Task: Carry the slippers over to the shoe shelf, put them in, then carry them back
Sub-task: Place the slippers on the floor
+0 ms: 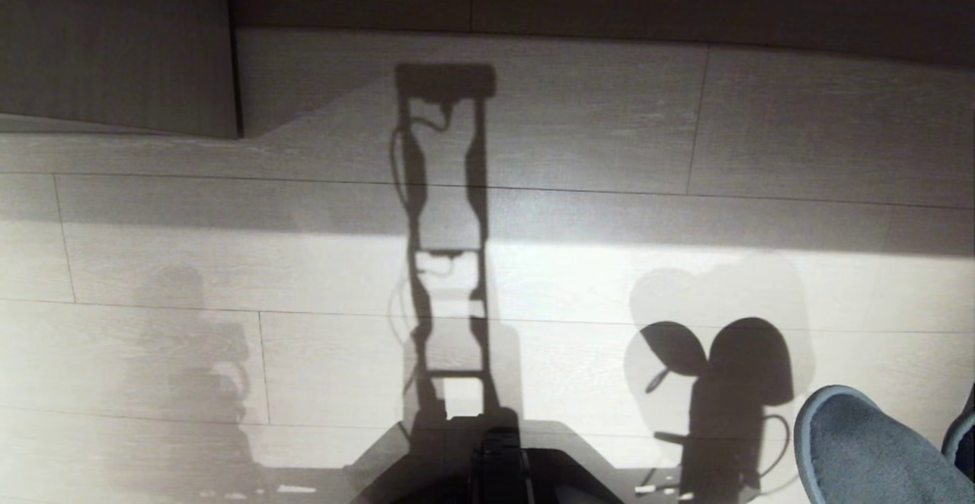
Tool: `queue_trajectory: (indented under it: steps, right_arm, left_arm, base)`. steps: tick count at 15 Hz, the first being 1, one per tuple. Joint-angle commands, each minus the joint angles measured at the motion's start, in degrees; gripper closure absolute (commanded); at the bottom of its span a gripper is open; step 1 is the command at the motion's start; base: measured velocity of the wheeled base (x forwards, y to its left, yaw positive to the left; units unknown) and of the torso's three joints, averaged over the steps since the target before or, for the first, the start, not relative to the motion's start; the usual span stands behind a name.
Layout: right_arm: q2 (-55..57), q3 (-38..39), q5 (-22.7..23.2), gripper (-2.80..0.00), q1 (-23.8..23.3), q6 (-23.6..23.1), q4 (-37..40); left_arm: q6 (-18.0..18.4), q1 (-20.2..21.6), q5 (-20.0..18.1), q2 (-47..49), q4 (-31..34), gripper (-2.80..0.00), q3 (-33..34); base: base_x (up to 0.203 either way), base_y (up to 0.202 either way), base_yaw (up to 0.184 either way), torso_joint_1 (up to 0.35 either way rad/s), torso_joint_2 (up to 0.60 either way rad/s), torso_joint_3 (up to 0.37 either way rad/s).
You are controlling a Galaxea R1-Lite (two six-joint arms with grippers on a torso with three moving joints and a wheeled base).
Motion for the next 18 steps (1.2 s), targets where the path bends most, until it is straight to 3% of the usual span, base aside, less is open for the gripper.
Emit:
queue_trajectory:
  steps: [1, 12, 14, 18]
  right_arm:
    - [-2.22, 2.29, 0.02, 0.00, -0.02, -0.03, -0.01]
    - [-2.22, 2.29, 0.90, 0.00, -0.02, -0.65, 1.66]
    - [-2.22, 2.29, 0.94, 0.00, 0.20, 0.38, -0.58]
    - [-0.36, 2.29, 0.62, 0.00, 0.58, 4.12, -13.40]
  left_arm:
    - [-0.02, -0.04, 0.00, 0.00, -0.04, 0.00, 0.00]
    - [-0.02, -0.04, 0.00, 0.00, -0.04, 0.00, 0.00]
    - [-0.02, -0.04, 0.00, 0.00, -0.04, 0.00, 0.00]
    - [-0.02, -0.04, 0.00, 0.00, -0.04, 0.00, 0.00]
  base:
    - [0.000, 0.000, 0.000, 0.000, 0.00, 0.000]
    - [0.000, 0.000, 0.000, 0.000, 0.00, 0.000]
    - [0.000, 0.000, 0.000, 0.000, 0.00, 0.000]
    - [0.000, 0.000, 0.000, 0.000, 0.00, 0.000]
